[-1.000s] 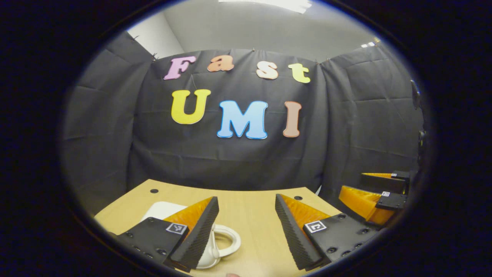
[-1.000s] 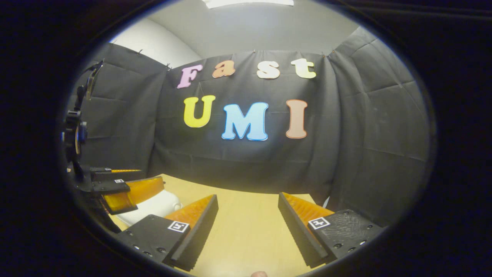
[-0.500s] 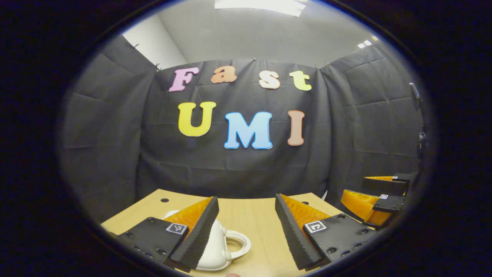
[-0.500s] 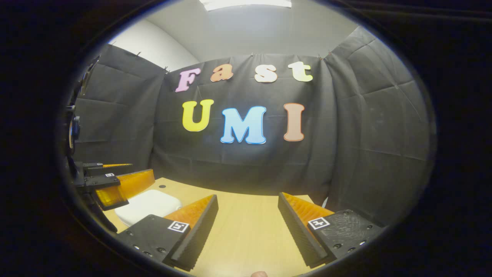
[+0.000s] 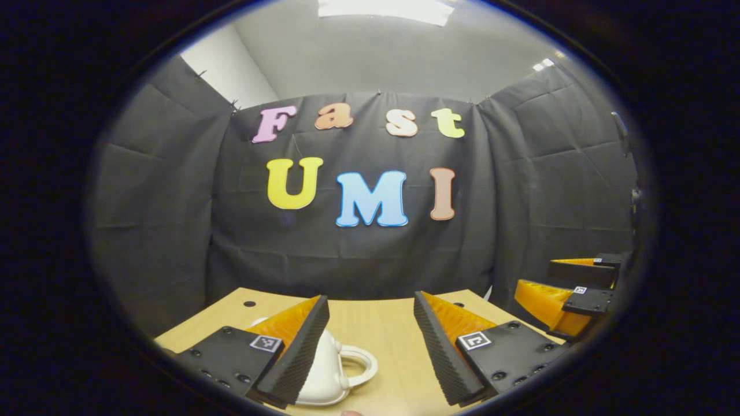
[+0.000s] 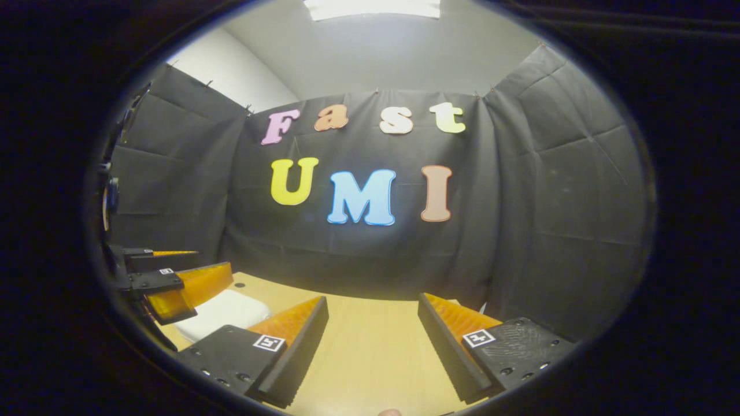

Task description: First open the suitcase, pack the skin care products into it, and then close the suitcase.

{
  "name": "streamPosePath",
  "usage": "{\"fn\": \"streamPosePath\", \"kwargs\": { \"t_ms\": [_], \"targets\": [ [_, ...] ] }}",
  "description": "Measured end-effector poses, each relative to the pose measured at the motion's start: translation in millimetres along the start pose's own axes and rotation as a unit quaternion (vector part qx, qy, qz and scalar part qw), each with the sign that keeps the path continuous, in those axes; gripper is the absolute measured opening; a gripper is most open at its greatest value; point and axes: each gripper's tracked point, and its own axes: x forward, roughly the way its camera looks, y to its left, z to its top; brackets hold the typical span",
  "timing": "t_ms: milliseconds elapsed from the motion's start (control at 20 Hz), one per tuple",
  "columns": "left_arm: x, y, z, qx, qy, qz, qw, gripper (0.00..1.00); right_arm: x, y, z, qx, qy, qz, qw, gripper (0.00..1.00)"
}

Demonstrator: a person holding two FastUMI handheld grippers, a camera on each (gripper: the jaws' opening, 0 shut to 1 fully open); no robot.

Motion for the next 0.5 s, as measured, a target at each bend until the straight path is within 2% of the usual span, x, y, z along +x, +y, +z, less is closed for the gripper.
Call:
{"fn": "streamPosePath", "kwargs": {
  "t_ms": [500],
  "targets": [
    [0.0, 2.8, 8.1, -0.006, -0.015, 0.022, 1.0, 0.94, 4.3, -6.5, 2.0, 0.005, -0.005, 0.011, 1.0, 0.95]
  ]
}}
